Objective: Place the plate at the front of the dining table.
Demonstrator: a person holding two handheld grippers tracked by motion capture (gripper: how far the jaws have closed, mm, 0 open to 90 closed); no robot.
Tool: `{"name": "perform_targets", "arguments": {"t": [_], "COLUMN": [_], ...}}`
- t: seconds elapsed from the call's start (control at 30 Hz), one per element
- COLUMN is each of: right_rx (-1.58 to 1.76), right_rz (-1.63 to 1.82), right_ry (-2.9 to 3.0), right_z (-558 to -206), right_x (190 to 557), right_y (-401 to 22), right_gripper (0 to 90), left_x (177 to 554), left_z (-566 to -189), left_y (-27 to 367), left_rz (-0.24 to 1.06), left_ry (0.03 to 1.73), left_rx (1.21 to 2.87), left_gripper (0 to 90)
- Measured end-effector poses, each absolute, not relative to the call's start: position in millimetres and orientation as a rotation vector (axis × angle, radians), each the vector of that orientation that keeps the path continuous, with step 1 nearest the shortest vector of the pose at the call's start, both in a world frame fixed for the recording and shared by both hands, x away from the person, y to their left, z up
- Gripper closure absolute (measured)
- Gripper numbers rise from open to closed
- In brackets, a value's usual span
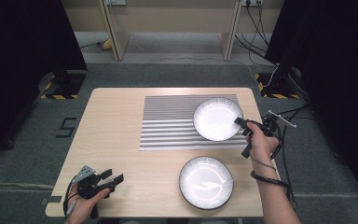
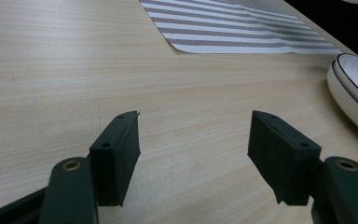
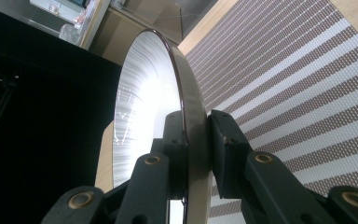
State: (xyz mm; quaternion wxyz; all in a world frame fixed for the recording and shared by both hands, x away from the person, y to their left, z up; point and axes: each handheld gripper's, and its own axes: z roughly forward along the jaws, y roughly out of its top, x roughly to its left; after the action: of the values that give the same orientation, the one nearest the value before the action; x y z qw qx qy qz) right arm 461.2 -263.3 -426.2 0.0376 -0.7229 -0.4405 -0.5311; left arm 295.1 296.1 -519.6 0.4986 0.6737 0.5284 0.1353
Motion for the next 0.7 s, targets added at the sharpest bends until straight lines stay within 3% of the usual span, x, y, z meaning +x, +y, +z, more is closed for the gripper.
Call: {"name": "perform_targets", "arguments": {"t": [0.7], "right_rx": [-2.225], "right_rz": [-1.620], "right_ry": [-1.338], "right_z": [-426.8], "right_x": [486.9], "right_y": [-249.9], "right_gripper": [77.1], "left_x": [296.1], "left_z": [-520.4], "left_y": [295.5], "left_rz": [0.324], "left_ry": [1.278], "left_rx": [1.637], "left_gripper": [33.2]}}
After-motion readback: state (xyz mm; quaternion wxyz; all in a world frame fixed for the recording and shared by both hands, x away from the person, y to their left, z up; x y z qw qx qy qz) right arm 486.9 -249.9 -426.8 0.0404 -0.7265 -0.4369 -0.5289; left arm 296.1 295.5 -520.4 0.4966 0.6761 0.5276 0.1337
